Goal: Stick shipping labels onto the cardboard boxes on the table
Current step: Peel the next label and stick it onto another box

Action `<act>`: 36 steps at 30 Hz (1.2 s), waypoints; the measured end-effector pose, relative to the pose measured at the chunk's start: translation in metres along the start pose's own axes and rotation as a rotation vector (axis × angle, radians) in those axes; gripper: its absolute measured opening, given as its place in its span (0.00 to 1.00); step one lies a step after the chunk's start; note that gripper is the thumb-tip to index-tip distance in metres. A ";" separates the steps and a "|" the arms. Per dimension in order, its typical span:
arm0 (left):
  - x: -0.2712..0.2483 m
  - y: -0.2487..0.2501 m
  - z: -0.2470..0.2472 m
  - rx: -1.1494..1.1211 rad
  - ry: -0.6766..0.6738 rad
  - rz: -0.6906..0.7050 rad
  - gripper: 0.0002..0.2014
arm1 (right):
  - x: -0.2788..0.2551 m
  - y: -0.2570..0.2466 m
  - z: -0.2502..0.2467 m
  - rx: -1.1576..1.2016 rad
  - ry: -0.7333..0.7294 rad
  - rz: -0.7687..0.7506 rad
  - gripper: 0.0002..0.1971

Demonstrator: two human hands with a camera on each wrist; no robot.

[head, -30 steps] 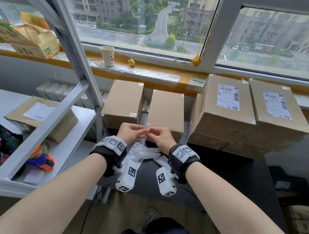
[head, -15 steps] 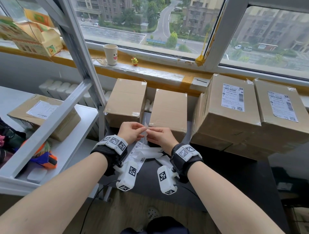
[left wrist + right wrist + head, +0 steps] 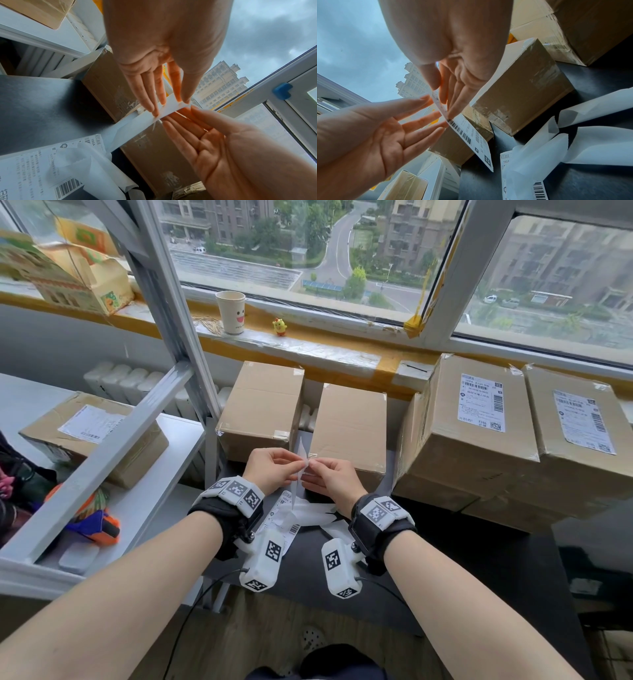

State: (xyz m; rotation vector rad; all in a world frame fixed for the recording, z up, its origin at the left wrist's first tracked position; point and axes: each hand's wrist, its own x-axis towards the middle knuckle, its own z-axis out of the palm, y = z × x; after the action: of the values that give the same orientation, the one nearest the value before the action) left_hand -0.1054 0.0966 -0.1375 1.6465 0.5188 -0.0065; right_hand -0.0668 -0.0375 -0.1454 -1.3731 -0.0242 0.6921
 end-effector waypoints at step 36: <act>0.009 -0.059 -0.021 -0.030 0.301 -0.168 0.03 | 0.001 0.000 -0.041 -0.111 0.317 -0.081 0.05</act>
State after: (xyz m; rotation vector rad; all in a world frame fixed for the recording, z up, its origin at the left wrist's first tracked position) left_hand -0.1231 0.1221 -0.1923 1.5787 0.8819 0.1262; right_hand -0.0495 -0.0730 -0.1545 -1.5671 0.1352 0.4046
